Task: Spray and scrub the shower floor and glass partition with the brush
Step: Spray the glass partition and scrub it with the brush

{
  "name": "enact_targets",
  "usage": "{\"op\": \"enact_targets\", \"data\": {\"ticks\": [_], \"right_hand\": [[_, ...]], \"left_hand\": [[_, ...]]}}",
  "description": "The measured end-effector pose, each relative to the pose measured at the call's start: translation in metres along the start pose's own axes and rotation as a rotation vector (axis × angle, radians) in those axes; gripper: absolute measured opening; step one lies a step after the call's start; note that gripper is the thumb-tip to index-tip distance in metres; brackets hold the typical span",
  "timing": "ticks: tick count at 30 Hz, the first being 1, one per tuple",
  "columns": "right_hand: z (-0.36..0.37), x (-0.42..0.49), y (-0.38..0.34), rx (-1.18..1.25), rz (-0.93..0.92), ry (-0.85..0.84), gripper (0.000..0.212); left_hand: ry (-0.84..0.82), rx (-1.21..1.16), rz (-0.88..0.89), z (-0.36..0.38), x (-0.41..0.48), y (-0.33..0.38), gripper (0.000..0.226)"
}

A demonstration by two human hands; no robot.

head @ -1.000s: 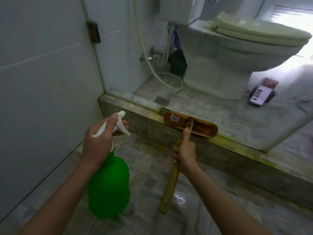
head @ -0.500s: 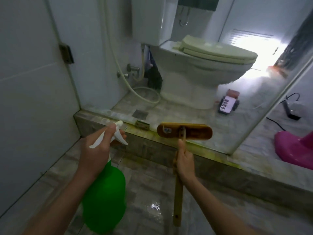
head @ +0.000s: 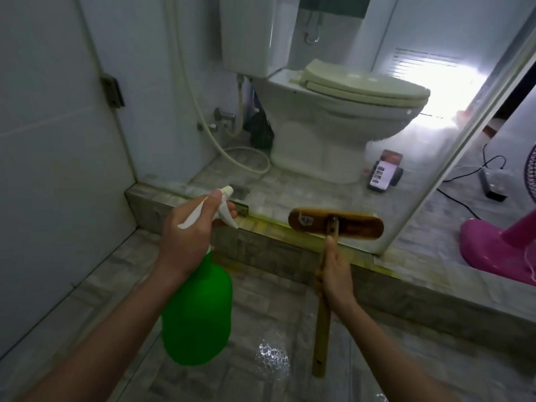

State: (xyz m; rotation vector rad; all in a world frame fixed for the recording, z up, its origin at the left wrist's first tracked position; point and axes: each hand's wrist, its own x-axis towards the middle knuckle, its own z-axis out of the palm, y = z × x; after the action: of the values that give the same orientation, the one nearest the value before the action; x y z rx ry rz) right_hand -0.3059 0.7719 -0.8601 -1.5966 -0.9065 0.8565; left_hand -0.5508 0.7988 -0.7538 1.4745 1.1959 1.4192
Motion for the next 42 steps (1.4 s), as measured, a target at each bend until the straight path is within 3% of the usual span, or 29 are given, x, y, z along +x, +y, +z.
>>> {"op": "enact_targets", "data": {"ticks": [5,12,16,20,26,30,33,35,37,40,42], "right_hand": [[-0.02,0.022,-0.091,0.147,-0.21,0.036,0.052],[-0.022,-0.002,0.025,-0.016,-0.014,0.067,0.056],[0.008,0.018,-0.072,0.012,-0.206,-0.038,0.048],[0.047,0.033,-0.139,0.144,-0.325,-0.091,0.046],[0.066,0.018,-0.029,-0.075,-0.181,-0.095,0.05],[0.097,0.034,-0.123,-0.021,-0.309,-0.094,0.048],[0.124,0.048,-0.175,0.043,-0.43,-0.09,0.048],[0.135,0.048,-0.147,0.011,-0.421,-0.104,0.05],[0.137,0.036,-0.084,-0.074,-0.286,-0.123,0.05],[0.139,0.017,-0.02,-0.066,-0.119,-0.173,0.051],[0.155,0.023,-0.042,-0.083,-0.155,-0.182,0.052]], "left_hand": [[-0.007,-0.015,-0.021,0.001,-0.003,-0.003,0.032],[-0.012,-0.004,-0.017,-0.017,-0.006,0.011,0.052],[0.016,-0.012,-0.032,-0.026,-0.007,0.01,0.056],[0.076,-0.029,-0.044,-0.034,-0.003,0.01,0.04],[0.159,-0.046,-0.039,-0.053,-0.004,0.014,0.053],[0.182,-0.046,-0.048,-0.074,0.005,-0.003,0.031],[0.213,-0.024,-0.084,-0.084,0.004,-0.01,0.032],[0.237,-0.023,-0.087,-0.088,0.003,-0.008,0.041],[0.287,-0.02,-0.106,-0.091,0.001,-0.004,0.048],[0.321,-0.019,-0.083,-0.097,-0.001,-0.008,0.027],[0.326,-0.008,-0.069,-0.102,0.001,-0.013,0.023]]}}
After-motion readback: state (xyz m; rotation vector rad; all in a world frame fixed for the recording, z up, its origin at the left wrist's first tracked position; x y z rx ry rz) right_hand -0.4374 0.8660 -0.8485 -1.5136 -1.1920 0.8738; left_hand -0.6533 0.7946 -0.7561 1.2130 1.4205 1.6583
